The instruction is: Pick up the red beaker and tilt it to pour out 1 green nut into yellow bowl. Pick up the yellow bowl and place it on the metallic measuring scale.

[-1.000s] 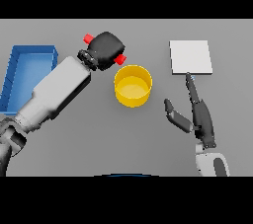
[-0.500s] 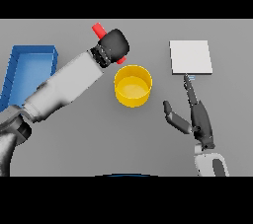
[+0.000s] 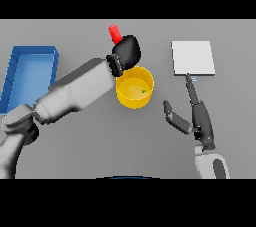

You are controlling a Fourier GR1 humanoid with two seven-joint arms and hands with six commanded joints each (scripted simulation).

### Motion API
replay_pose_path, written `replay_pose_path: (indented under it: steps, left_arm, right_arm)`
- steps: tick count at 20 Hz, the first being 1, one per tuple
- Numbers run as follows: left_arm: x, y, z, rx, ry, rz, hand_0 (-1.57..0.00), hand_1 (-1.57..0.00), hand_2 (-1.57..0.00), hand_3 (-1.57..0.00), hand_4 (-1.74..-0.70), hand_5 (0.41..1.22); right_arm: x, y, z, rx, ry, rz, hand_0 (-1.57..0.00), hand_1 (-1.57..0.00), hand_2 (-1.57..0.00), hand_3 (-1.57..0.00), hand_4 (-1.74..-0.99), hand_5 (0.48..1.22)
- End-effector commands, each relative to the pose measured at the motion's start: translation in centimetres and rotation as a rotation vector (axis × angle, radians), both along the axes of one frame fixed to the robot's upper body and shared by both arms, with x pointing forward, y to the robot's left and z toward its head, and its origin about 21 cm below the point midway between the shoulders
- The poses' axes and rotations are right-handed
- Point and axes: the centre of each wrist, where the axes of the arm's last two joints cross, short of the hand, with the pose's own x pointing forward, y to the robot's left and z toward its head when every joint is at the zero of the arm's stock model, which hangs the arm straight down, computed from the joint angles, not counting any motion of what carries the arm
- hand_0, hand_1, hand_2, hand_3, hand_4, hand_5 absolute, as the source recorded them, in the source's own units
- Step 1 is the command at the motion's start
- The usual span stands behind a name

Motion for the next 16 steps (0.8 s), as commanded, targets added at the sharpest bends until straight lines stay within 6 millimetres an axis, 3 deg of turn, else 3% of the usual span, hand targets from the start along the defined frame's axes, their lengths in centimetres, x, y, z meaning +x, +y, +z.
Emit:
replay_pose_path:
  steps: [1,9,14,16]
  left_arm:
    - [-0.2,-0.4,0.5,0.036,0.001,-0.019,-1.57,-1.57,-1.57,-1.57,-1.73,1.221]
    - [-0.4,-3.0,1.3,0.264,-0.086,-0.089,-1.57,-1.57,-1.57,-1.57,-1.73,1.221]
    - [1.8,-3.0,6.4,0.196,-0.135,-0.071,-1.57,-1.57,-1.57,-1.57,-1.73,1.221]
    - [3.0,-1.8,9.0,0.121,-0.133,-0.019,-1.57,-1.57,-1.57,-1.57,-1.73,1.221]
  right_arm:
    - [0.2,-0.1,0.1,0.003,-0.006,0.002,0.0,0.0,0.0,0.0,-1.082,0.677]
    - [0.2,-0.2,-0.3,-0.015,-0.009,-0.008,0.0,0.0,0.0,0.0,-1.041,0.683]
    - [0.0,0.2,-0.1,-0.017,-0.023,0.002,0.0,0.0,0.0,0.0,-1.03,0.683]
    - [0.2,-0.1,0.0,-0.035,-0.024,-0.003,0.0,0.0,0.0,0.0,-1.023,0.682]
